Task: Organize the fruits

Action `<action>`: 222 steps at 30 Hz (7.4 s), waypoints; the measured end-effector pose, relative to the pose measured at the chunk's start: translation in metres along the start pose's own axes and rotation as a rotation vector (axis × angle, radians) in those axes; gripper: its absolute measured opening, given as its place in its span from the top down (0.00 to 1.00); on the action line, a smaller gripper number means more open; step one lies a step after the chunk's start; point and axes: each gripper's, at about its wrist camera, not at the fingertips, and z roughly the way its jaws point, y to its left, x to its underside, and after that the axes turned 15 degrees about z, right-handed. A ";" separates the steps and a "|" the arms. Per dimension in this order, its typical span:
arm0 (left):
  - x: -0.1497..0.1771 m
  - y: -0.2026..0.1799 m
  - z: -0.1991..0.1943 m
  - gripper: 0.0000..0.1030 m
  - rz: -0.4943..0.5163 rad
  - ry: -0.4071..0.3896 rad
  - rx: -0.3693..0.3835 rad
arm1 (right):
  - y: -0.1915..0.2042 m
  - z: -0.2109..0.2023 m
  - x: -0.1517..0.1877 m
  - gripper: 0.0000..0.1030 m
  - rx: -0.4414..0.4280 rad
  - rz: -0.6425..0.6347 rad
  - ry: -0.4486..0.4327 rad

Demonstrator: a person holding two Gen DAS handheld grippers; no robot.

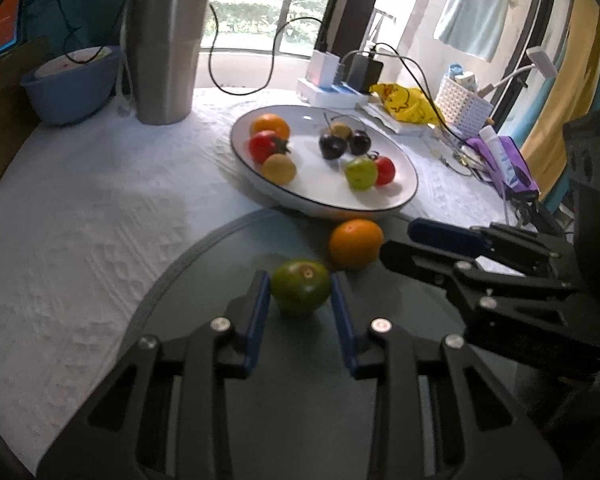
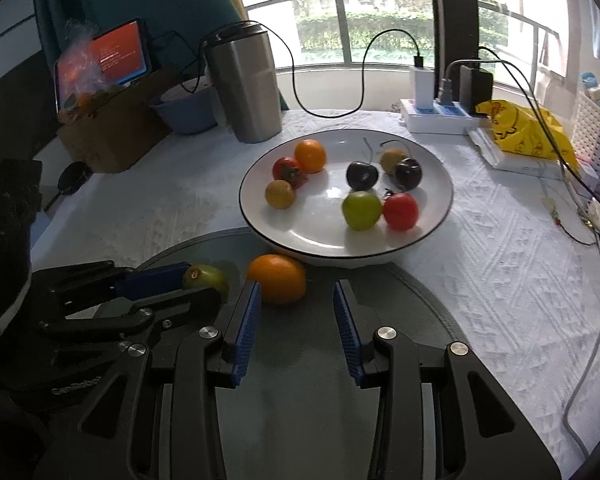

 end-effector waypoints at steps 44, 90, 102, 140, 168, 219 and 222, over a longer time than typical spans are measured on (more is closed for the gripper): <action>-0.034 -0.007 -0.034 0.68 0.034 -0.106 -0.034 | -0.009 -0.020 -0.021 0.62 -0.025 -0.031 -0.021; -0.063 0.004 0.022 0.65 -0.007 -0.019 -0.008 | -0.028 0.020 -0.051 0.61 -0.015 -0.010 0.007; -0.054 -0.006 -0.008 0.59 -0.005 -0.059 -0.015 | -0.016 -0.012 -0.042 0.61 0.006 -0.018 -0.038; -0.012 -0.033 -0.133 0.16 0.031 -0.231 -0.165 | 0.036 -0.122 0.011 0.61 0.085 -0.048 -0.194; -0.018 -0.061 -0.253 0.09 0.089 -0.410 -0.395 | 0.068 -0.247 0.023 0.13 0.142 0.002 -0.447; -0.024 -0.086 -0.303 0.09 0.136 -0.470 -0.456 | 0.069 -0.310 0.029 0.13 0.179 0.024 -0.538; -0.024 -0.086 -0.303 0.09 0.136 -0.473 -0.457 | 0.069 -0.310 0.029 0.13 0.178 0.024 -0.538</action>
